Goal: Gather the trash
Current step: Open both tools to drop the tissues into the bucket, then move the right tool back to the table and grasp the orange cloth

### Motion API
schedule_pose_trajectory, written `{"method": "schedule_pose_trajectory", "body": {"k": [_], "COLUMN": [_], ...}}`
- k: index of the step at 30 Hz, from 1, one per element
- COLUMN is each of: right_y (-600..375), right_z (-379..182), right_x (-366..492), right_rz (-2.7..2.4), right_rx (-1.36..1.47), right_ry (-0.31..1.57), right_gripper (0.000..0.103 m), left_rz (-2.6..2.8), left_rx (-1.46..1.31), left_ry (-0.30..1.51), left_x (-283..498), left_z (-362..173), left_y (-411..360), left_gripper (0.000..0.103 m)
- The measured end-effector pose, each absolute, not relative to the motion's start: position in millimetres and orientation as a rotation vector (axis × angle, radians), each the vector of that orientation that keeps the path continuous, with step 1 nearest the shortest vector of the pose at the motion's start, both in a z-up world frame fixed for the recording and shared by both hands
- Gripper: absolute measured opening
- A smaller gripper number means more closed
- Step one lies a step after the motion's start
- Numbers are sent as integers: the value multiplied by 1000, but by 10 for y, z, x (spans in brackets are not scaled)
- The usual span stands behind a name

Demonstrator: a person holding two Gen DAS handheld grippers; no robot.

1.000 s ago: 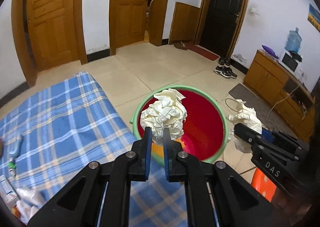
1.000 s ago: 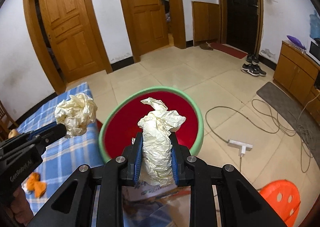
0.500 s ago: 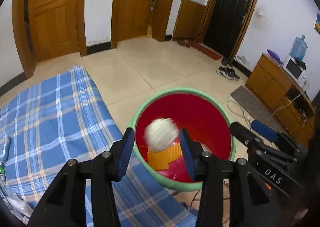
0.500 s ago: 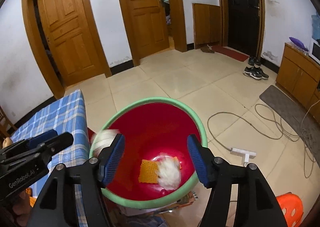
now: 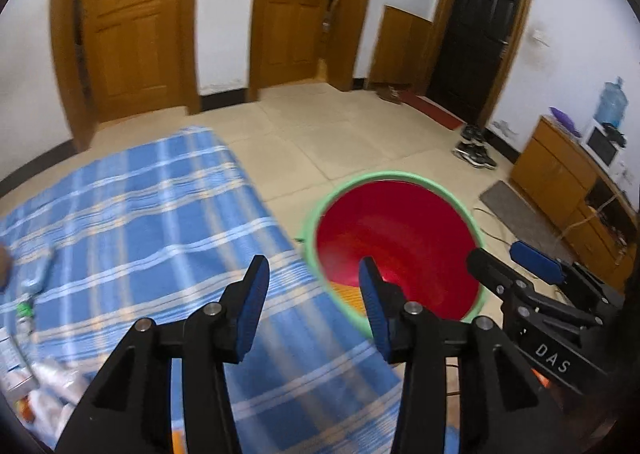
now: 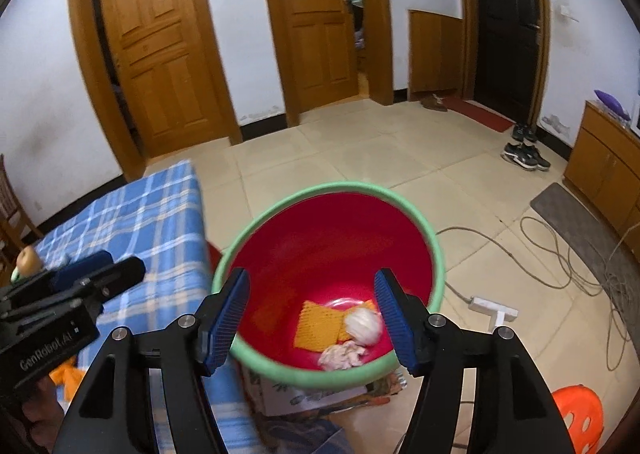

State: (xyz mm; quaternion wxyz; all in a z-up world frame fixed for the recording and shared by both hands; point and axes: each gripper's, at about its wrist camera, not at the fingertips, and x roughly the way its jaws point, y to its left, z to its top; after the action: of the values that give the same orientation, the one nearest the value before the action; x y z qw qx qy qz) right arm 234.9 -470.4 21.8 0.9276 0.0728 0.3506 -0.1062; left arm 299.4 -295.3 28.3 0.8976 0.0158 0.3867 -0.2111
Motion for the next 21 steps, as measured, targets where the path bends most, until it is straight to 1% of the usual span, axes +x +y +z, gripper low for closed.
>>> {"method": "schedule_pose_trajectory", "body": {"k": [4, 10, 14, 18, 21], "right_y": [-4426, -4014, -3781, -3527, -3357], "right_z": [154, -9, -101, -111, -115], "right_x": [2284, 2024, 1888, 1800, 1778], "right_rz": [-177, -96, -73, -60, -12], "right_rx": [124, 168, 188, 147, 147], "right_ry": [735, 730, 734, 726, 726], "right_gripper": [66, 66, 66, 66, 66], "left_rz": [-389, -300, -268, -235, -203], "left_rx": [-12, -69, -86, -100, -108], "left_ry": [808, 803, 804, 792, 777], "left_x": [2823, 2449, 2281, 2218, 2159], "left_z": [319, 254, 238, 234, 208], "left_y": [-2564, -1907, -1664, -1484, -1337], "left_gripper": [46, 46, 46, 46, 49]}}
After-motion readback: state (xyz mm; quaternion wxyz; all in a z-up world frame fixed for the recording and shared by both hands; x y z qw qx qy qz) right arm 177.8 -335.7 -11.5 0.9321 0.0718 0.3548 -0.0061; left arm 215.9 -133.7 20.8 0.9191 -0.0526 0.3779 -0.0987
